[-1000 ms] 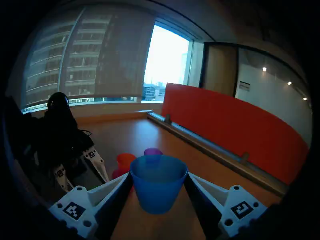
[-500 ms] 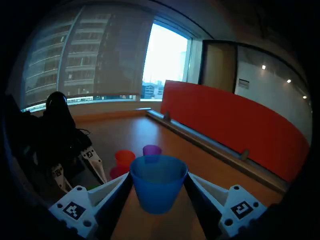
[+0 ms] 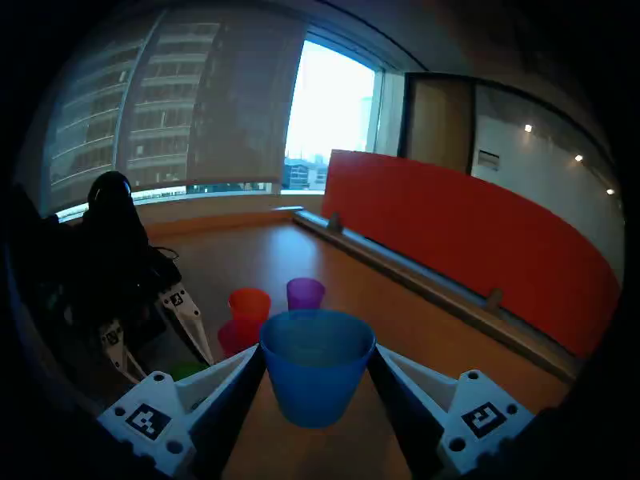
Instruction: Pour water
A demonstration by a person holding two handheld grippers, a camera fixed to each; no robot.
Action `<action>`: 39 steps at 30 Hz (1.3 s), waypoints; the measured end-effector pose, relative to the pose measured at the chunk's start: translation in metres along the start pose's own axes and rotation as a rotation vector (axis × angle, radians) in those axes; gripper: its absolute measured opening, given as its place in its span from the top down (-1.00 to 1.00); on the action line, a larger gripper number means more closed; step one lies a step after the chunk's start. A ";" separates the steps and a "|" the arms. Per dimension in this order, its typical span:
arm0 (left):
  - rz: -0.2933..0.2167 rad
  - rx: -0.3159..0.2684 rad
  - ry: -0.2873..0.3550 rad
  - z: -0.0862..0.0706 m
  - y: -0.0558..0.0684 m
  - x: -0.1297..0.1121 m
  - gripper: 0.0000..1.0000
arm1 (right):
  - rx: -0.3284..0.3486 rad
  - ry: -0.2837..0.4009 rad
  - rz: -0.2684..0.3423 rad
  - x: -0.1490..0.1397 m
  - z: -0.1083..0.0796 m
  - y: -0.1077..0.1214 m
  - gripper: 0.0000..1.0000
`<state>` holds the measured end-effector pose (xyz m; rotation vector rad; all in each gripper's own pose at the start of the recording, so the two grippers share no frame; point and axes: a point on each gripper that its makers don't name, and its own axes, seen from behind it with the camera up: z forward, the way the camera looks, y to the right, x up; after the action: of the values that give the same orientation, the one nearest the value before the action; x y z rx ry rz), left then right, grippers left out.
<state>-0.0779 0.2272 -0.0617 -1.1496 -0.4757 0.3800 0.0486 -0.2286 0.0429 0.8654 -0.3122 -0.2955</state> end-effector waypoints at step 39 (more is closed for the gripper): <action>-0.042 0.102 0.008 -0.049 -0.015 -0.015 -0.81 | 0.076 -0.172 0.043 -0.097 0.038 -0.027 -0.81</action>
<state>-0.0631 0.1765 -0.0659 -1.0407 -0.4679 0.3591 -0.0577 -0.2352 0.0307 0.9086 -0.5041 -0.3200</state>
